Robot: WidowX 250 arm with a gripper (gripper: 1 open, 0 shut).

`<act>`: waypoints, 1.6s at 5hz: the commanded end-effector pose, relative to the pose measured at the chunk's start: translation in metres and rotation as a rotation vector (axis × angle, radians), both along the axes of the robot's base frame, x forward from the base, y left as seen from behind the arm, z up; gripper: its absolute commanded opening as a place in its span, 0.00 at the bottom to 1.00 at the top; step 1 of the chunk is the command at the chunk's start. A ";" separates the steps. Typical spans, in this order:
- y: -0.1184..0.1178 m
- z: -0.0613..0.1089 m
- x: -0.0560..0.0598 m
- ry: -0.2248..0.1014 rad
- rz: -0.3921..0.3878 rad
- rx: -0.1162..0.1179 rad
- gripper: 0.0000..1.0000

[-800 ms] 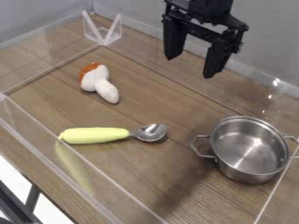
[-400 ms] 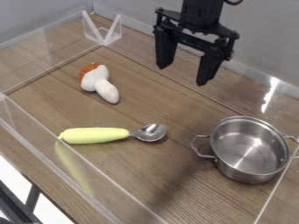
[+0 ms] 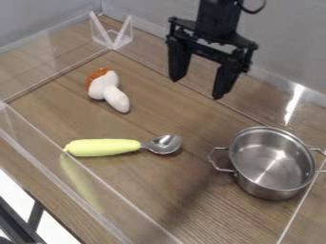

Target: Put mushroom into the silver pot

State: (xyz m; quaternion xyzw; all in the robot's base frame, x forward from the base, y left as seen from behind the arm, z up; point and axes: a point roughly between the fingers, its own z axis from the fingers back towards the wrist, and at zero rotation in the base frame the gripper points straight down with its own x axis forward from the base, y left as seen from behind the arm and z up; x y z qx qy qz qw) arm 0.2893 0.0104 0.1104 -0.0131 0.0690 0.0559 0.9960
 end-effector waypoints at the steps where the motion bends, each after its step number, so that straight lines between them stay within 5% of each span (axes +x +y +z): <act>1: 0.019 0.003 0.001 -0.017 0.051 -0.004 1.00; 4: 0.083 -0.001 0.011 -0.063 0.401 -0.019 1.00; 6: 0.099 0.010 0.012 -0.075 0.534 -0.025 1.00; 8: 0.112 -0.011 0.021 -0.093 0.733 -0.030 1.00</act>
